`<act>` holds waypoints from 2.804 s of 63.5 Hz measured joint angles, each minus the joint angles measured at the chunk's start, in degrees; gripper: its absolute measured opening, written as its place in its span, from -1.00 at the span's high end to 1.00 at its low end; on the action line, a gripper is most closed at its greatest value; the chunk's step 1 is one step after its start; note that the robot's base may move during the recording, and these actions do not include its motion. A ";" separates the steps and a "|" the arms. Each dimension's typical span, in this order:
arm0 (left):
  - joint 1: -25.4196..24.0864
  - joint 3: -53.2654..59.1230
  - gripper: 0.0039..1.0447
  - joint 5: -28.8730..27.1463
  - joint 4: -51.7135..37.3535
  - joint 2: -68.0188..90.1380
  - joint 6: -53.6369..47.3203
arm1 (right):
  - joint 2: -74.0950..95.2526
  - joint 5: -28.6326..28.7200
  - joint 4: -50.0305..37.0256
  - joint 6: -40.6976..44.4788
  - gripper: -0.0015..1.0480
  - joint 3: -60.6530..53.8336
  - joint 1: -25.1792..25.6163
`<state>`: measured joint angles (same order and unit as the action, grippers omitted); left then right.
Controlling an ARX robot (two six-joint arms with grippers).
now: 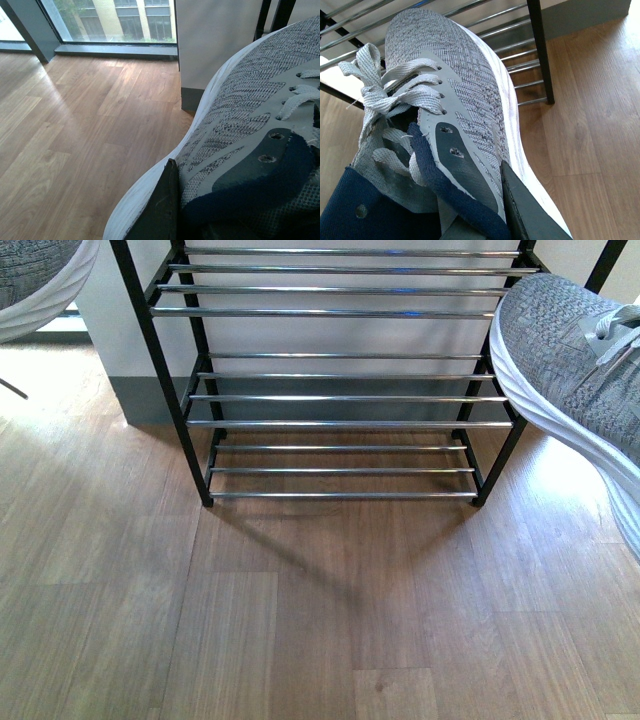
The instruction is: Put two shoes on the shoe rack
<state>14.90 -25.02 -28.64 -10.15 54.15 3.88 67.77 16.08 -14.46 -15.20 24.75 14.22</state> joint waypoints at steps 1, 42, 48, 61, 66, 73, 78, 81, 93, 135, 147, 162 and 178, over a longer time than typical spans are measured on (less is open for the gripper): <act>0.00 0.00 0.97 0.04 0.00 0.00 0.00 | 0.00 0.00 0.00 0.00 0.97 0.00 0.00; 0.00 0.11 0.97 0.09 0.00 0.02 0.00 | 0.00 -0.13 0.00 0.02 0.97 -0.04 0.00; 0.00 0.11 0.97 0.09 0.00 0.02 0.00 | 0.00 -0.15 0.00 0.00 0.97 -0.04 0.00; 0.00 0.11 0.97 0.11 0.00 0.02 0.00 | 0.00 -0.15 0.00 0.00 0.97 -0.04 0.00; 0.00 0.11 0.97 0.13 0.00 0.02 0.00 | 0.00 -0.15 0.00 0.02 0.97 -0.04 0.00; 0.00 0.11 0.97 0.13 0.00 0.02 0.00 | 0.00 -0.15 0.00 0.02 0.97 -0.04 0.00; 0.00 0.11 0.97 0.04 0.00 0.02 0.00 | 0.00 -0.15 0.00 0.00 0.97 -0.04 0.00; 0.00 0.11 0.97 0.09 0.00 0.02 0.00 | 0.00 -0.15 0.00 0.02 0.97 -0.04 0.00; 0.00 0.11 0.97 0.11 0.00 0.02 0.00 | 0.00 -0.13 0.00 0.00 0.97 -0.04 0.00; 0.00 0.13 0.97 0.09 0.00 0.02 0.00 | 0.07 0.33 -0.42 0.35 0.97 -0.15 0.02; 0.00 0.13 0.97 0.13 0.00 0.02 0.00 | 7.04 0.83 -21.55 6.36 0.97 1.46 -3.89; 0.00 0.13 0.97 0.11 0.00 0.02 0.00 | 29.20 -10.60 -9.70 -2.73 0.97 24.68 -15.43; 0.00 0.13 0.97 0.09 0.00 0.02 0.00 | 47.71 -19.93 -3.74 -9.55 0.97 43.52 -20.39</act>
<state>14.90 -24.88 -28.56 -10.15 54.17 3.88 115.48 -3.86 -18.20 -24.75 68.27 -6.17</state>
